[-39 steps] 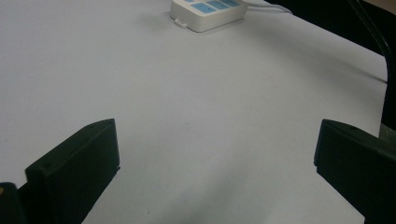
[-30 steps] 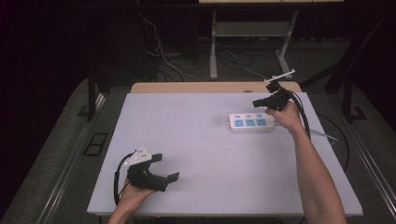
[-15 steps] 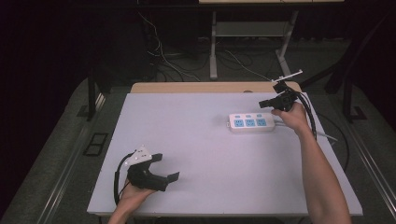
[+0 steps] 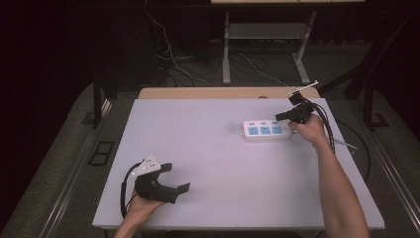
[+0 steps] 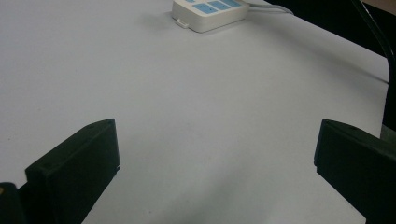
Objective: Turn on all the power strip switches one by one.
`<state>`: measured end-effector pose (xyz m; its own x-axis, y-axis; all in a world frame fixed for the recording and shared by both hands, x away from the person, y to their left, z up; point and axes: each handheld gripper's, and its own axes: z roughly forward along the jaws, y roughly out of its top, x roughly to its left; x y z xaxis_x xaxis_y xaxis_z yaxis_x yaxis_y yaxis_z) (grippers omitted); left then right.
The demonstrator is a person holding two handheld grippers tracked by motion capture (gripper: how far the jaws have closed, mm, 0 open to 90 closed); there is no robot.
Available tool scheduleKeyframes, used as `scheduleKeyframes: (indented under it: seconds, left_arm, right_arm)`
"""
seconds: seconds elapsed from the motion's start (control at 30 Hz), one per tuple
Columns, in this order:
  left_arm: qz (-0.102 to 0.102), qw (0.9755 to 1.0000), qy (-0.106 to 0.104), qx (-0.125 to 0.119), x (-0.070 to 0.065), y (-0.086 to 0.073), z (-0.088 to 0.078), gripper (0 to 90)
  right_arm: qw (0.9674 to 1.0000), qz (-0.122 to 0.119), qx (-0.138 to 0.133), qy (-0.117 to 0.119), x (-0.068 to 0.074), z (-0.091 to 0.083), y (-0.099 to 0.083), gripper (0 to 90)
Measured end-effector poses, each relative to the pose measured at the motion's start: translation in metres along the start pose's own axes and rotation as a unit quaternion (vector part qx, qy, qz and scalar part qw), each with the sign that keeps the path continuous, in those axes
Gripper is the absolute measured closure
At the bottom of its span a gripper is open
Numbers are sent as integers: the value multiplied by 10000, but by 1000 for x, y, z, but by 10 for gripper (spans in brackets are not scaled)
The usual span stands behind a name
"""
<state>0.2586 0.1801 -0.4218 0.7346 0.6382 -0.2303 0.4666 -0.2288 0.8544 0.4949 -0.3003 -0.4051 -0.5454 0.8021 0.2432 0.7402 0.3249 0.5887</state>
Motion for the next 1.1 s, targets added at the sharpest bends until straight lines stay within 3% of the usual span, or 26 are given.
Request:
scheduleKeyframes:
  seconds: [0.43, 0.87, 1.03, 1.1]
  left_arm:
    - [4, 10000, -2, -3, 0, 0, -1, 0]
    - [20, 10000, -9, 14, 0, 0, 0, 0]
    - [21, 10000, -3, 15, 0, 0, 0, 0]
    - [10, 10000, -2, 9, 0, 0, 0, 0]
  right_arm:
    - [10000, 30, 82, -46, 2, 11, -1, 900]
    - [9999, 37, 12, -126, -2, 9, -4, 900]
    - [9999, 80, -61, -111, -2, 9, -7, 900]
    - [9999, 102, -80, 1, -2, 10, -7, 900]
